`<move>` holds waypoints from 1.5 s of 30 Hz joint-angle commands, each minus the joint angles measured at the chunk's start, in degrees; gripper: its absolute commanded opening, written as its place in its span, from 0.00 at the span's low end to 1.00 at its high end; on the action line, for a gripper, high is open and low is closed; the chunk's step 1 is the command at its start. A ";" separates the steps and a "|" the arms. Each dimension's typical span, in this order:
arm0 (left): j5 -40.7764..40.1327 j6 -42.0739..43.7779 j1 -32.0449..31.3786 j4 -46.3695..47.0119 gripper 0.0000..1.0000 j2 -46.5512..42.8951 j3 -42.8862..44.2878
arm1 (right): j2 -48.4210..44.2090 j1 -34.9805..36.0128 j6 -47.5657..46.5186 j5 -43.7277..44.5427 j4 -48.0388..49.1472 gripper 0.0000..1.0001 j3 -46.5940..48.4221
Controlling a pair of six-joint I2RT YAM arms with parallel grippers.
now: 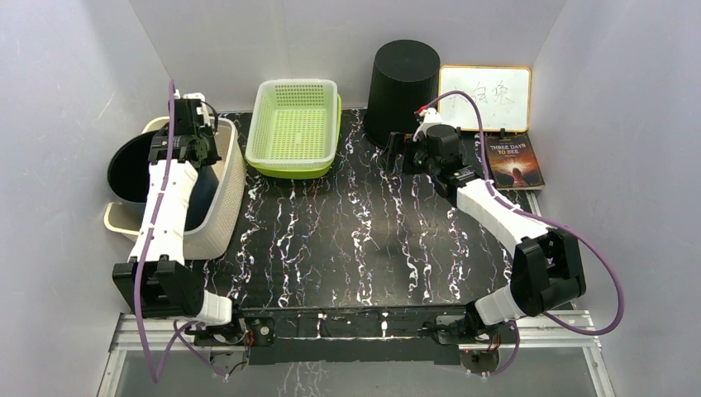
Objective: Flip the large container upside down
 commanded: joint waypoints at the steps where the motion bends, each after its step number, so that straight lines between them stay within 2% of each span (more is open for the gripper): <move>1: -4.60 3.86 0.02 0.56 0.00 -5.53 12.69 | -2.57 0.12 0.58 1.06 4.03 0.98 -0.68; 7: -3.97 3.76 0.03 1.26 0.00 -10.61 22.59 | -1.92 0.17 1.05 1.07 4.45 0.98 -1.03; 12: 1.61 2.47 0.00 6.26 0.00 -16.98 23.50 | -2.59 0.18 1.67 2.80 5.08 0.98 -1.54; 17: 11.11 -0.15 0.05 13.84 0.00 -23.98 22.44 | -3.59 0.18 2.19 3.27 6.49 0.98 -2.53; 20: 20.07 -3.59 0.07 13.55 0.00 -23.66 25.11 | -3.40 0.14 2.10 3.70 5.76 0.98 -2.05; 22: 28.29 -7.46 0.00 12.35 0.00 -22.10 26.91 | -3.62 0.18 1.99 4.38 5.45 0.98 -1.89; 23: 35.33 -9.33 -0.03 13.23 0.00 -21.72 26.57 | -3.96 0.17 1.85 4.84 5.42 0.98 -1.89; 26: 51.54 -16.62 0.07 21.40 0.00 -22.03 19.24 | -4.80 0.10 1.58 6.06 5.44 0.98 -2.18; 28: 57.27 -20.18 0.04 25.12 0.00 -22.03 15.79 | -5.21 0.18 1.50 6.36 5.60 0.98 -2.42; 36: 63.39 -22.97 0.01 25.51 0.00 -21.71 5.76 | -4.65 0.11 1.18 6.99 5.61 0.98 -2.32; 45: 59.25 -14.49 -0.35 12.62 0.00 -19.91 2.10 | -4.20 0.18 1.12 7.04 5.61 0.98 -2.16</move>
